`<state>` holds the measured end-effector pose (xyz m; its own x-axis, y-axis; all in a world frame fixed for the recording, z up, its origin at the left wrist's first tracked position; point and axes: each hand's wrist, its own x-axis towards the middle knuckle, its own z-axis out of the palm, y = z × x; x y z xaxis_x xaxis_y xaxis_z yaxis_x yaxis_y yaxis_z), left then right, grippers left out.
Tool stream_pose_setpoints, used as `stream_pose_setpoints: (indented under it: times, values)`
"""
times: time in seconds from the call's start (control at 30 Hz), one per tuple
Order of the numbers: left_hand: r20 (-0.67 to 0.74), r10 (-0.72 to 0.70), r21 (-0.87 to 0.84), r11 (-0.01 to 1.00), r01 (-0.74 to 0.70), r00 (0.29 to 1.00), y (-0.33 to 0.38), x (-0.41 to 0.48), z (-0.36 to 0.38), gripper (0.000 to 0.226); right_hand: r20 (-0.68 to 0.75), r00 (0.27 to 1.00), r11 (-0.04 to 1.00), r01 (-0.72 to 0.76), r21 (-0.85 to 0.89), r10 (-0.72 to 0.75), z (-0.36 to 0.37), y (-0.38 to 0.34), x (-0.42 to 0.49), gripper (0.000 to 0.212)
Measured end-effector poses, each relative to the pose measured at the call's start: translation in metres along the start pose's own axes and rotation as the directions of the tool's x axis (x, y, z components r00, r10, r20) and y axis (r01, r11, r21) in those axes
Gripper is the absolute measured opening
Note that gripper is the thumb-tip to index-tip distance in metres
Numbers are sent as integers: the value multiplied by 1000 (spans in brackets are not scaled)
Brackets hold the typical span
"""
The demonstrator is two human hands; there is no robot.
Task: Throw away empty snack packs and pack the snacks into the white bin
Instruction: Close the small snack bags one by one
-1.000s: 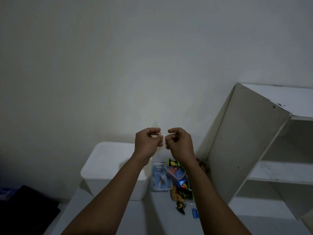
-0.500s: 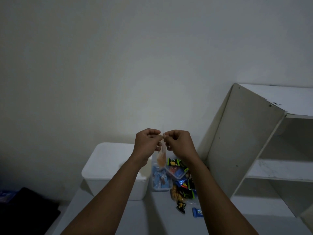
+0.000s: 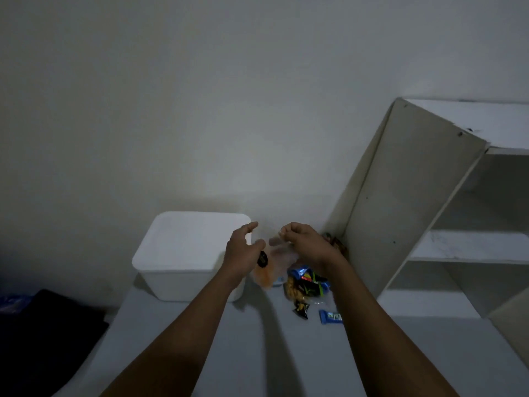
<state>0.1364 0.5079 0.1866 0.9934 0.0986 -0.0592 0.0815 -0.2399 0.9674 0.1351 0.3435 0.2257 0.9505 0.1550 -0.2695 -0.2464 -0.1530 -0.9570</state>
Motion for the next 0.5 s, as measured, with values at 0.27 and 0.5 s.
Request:
stream_pose_setpoints:
  times: [0.27, 0.5]
  values:
    - [146, -340, 29, 940, 339, 929, -100, -24, 47, 8, -42, 916, 838, -344, 425, 398, -17, 121, -1, 46]
    - [52, -569, 180, 814, 553, 821, -184, -37, 93, 21, 30, 819, 780, -557, 285, 573, -24, 225, 1, 33]
